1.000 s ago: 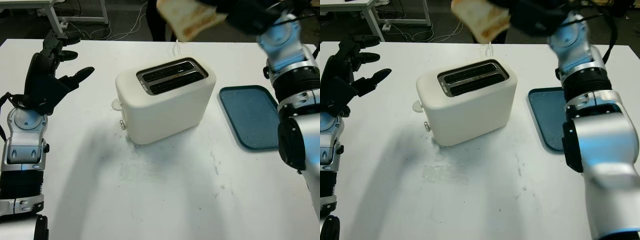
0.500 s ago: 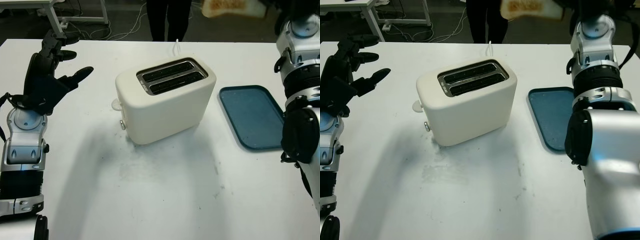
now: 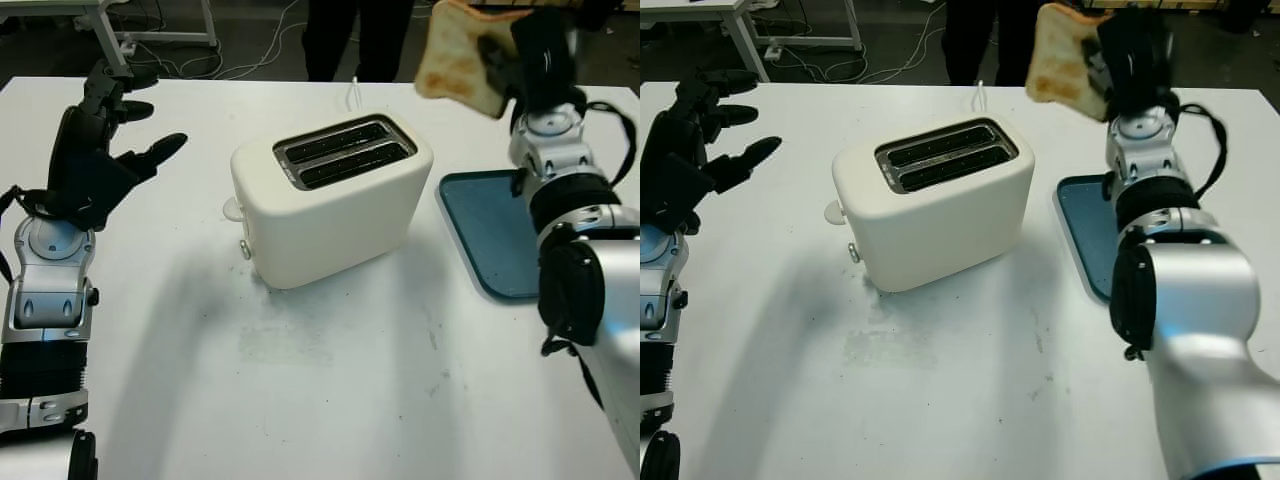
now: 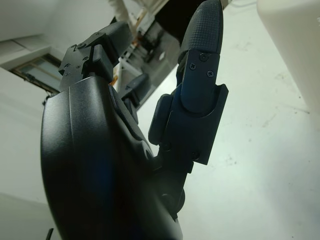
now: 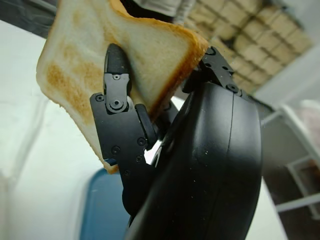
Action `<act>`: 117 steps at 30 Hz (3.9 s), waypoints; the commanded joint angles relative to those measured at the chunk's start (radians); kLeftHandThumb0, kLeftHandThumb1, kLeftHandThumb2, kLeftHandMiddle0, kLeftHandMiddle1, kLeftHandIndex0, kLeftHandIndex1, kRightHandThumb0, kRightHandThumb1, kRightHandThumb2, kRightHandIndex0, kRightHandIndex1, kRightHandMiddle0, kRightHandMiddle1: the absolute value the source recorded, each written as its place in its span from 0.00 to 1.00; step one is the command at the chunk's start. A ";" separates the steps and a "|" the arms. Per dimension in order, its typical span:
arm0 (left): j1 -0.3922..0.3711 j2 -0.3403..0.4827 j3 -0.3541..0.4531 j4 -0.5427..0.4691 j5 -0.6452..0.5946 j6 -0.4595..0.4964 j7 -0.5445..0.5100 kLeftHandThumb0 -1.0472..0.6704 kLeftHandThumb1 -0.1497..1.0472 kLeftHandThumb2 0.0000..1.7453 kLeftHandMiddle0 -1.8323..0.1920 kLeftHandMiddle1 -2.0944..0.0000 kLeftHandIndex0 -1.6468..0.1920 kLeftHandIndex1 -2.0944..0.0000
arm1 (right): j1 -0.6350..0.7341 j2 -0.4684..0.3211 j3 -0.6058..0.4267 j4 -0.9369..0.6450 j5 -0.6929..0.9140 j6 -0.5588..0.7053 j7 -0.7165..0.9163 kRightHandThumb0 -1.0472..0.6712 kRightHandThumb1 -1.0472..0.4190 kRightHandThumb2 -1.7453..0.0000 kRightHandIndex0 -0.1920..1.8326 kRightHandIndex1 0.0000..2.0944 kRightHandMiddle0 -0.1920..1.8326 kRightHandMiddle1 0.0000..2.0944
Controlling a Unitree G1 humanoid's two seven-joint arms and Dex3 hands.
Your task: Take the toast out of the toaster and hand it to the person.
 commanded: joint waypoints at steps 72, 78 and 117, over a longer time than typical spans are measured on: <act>0.013 -0.008 0.005 0.005 -0.004 -0.020 0.004 0.20 0.89 0.06 0.91 0.51 0.90 0.57 | 0.071 -0.038 0.159 -0.016 -0.149 -0.063 0.162 0.20 0.09 0.85 0.14 0.13 0.14 0.07; 0.021 -0.006 0.008 -0.004 0.006 -0.030 0.014 0.20 0.89 0.07 0.91 0.50 0.90 0.57 | 0.128 -0.099 0.207 -0.058 -0.192 -0.182 0.162 0.18 0.09 0.87 0.10 0.00 0.10 0.00; 0.576 -0.336 -0.092 -0.386 0.049 0.003 0.132 0.19 0.89 0.16 0.91 0.69 0.86 0.81 | 1.295 0.187 0.206 -1.436 -0.137 -0.040 0.109 0.32 0.09 0.67 0.19 0.01 0.19 0.00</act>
